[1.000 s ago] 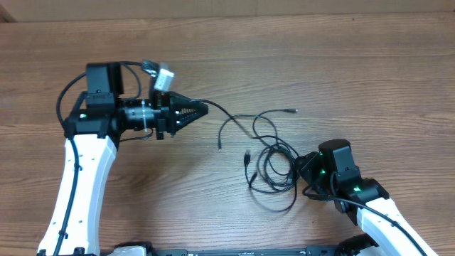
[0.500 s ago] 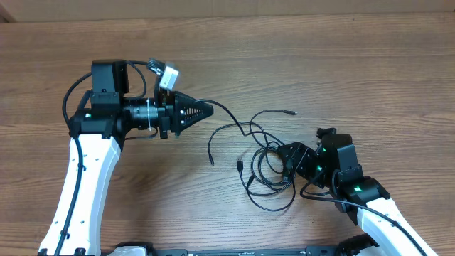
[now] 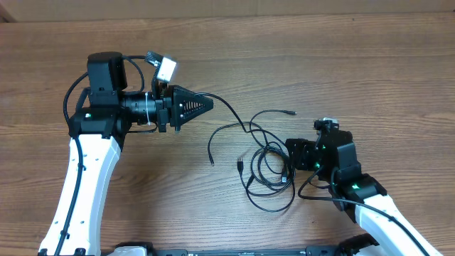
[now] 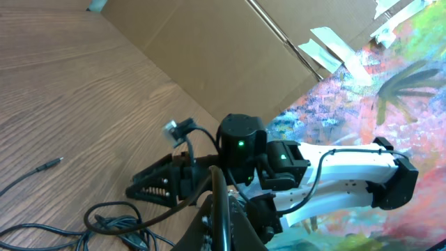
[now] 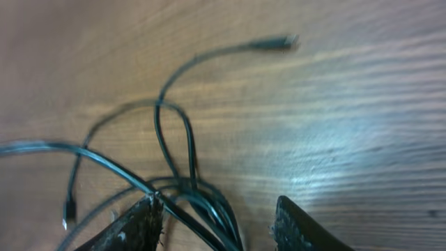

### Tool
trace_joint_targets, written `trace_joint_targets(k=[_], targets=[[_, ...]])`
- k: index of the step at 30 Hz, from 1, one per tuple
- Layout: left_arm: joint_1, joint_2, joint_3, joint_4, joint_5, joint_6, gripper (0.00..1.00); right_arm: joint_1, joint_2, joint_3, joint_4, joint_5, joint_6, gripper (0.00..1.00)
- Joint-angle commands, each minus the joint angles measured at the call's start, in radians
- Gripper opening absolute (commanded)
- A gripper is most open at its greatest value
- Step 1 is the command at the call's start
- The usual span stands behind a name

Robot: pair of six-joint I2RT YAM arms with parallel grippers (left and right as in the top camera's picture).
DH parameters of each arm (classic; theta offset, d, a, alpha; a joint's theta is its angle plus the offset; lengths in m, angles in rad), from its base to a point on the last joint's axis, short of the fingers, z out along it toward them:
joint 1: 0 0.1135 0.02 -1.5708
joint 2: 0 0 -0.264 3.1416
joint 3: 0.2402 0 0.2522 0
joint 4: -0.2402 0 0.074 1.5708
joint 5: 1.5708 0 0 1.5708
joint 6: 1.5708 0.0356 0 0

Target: Untangle cables

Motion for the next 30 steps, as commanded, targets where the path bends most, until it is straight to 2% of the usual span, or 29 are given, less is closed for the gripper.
trace_joint_targets(k=[1, 3, 4, 6, 7, 11, 12, 13, 14, 15, 20, 25, 30], targets=[[-0.002, -0.021, 0.022, 0.035, 0.024, -0.037, 0.04, 0.035, 0.089, 0.0, 0.016, -0.075, -0.023, 0.43], [-0.002, -0.021, 0.022, 0.052, 0.014, -0.059, 0.04, 0.043, 0.121, 0.0, 0.022, -0.082, -0.023, 0.38], [-0.002, -0.021, 0.022, 0.059, 0.011, -0.06, 0.04, 0.045, 0.139, 0.0, 0.033, -0.086, -0.023, 0.28], [-0.002, -0.021, 0.022, 0.058, 0.007, -0.06, 0.04, 0.045, 0.141, 0.001, 0.042, -0.09, -0.023, 0.16], [-0.002, -0.021, 0.022, 0.058, -0.001, -0.067, 0.04, 0.045, 0.137, 0.005, 0.045, -0.09, -0.023, 0.04], [-0.002, -0.021, 0.022, 0.057, -0.005, -0.067, 0.07, 0.037, 0.11, 0.063, -0.006, -0.116, -0.023, 0.04], [-0.002, -0.021, 0.022, 0.053, -0.01, -0.066, 0.14, 0.026, 0.086, 0.108, -0.049, -0.156, -0.023, 0.04], [-0.008, -0.021, 0.022, 0.037, -0.023, -0.066, 0.36, 0.006, 0.045, 0.192, -0.122, -0.215, -0.023, 0.04], [-0.021, -0.021, 0.022, 0.012, -0.063, -0.066, 0.73, -0.014, 0.009, 0.29, -0.198, -0.224, -0.023, 0.04], [-0.041, -0.021, 0.022, -0.021, -0.123, -0.066, 1.0, -0.029, -0.01, 0.357, -0.242, -0.224, -0.023, 0.04], [-0.171, -0.021, 0.022, -0.092, -0.297, -0.066, 1.0, -0.049, -0.027, 0.568, -0.308, -0.226, -0.021, 0.04], [-0.313, -0.02, 0.022, -0.092, -0.446, -0.065, 1.0, -0.049, -0.027, 0.622, -0.286, -0.311, -0.014, 0.04], [-0.461, -0.018, 0.022, -0.092, -0.732, -0.066, 1.0, -0.049, -0.027, 0.676, -0.282, -0.441, 0.035, 0.04]])
